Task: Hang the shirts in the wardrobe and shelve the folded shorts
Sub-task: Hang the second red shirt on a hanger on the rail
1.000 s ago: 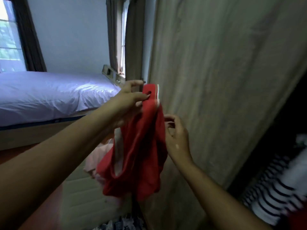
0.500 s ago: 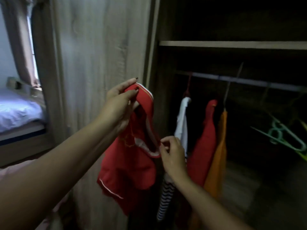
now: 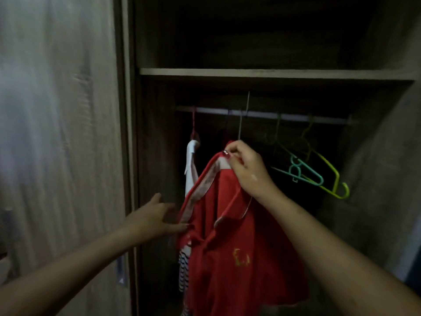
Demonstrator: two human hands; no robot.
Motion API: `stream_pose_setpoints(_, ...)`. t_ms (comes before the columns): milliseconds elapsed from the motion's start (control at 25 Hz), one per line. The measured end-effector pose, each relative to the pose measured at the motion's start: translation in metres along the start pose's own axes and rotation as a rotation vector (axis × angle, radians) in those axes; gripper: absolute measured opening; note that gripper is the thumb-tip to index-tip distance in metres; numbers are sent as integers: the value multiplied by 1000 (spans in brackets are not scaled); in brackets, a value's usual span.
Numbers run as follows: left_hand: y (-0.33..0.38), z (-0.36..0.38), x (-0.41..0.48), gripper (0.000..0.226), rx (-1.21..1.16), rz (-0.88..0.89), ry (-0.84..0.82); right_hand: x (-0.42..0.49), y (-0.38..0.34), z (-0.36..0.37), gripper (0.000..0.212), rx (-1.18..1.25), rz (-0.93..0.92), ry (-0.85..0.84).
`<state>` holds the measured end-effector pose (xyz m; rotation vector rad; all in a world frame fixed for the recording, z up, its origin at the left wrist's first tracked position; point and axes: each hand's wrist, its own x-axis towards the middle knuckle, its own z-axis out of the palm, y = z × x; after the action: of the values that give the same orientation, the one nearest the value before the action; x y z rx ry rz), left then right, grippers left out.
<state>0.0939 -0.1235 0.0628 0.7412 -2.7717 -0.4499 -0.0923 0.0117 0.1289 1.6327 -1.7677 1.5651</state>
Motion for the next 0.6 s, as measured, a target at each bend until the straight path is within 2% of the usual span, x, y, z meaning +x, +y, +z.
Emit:
stream_pose_setpoints(40,10,8,6,126,-51,55,67,1,-2,-1,9,-33,-22,-62)
stream_pose_setpoints(160,37,31,12,48,-235,352,319,6,2,-9,6,-43,-32,-135)
stream_pose_setpoints(200,38,37,20,37,-287,406,379,8,4,-14,6,-49,-33,-122)
stream_pose_setpoints(280,25,34,28,44,-210,547,344,12,17,-29,10,-138,-28,-89)
stream_pose_setpoints(320,15,29,34,56,-142,567,342,14,26,-38,14,-216,-28,-74)
stream_pose_setpoints(360,8,23,41,58,-136,561,351,15,36,-47,17,-298,-15,-44)
stream_pose_setpoints(440,9,1,38,17,-97,709,226,23,61,-64,12,-464,20,115)
stream_pose_setpoints(480,17,-11,40,32,-148,662,261,30,73,-72,7,-595,34,208)
stream_pose_setpoints(520,23,-22,41,45,-179,661,353,36,84,-80,12,-742,91,269)
stream_pose_setpoints(600,23,-31,39,52,-194,707,335,45,101,-91,32,-943,351,211)
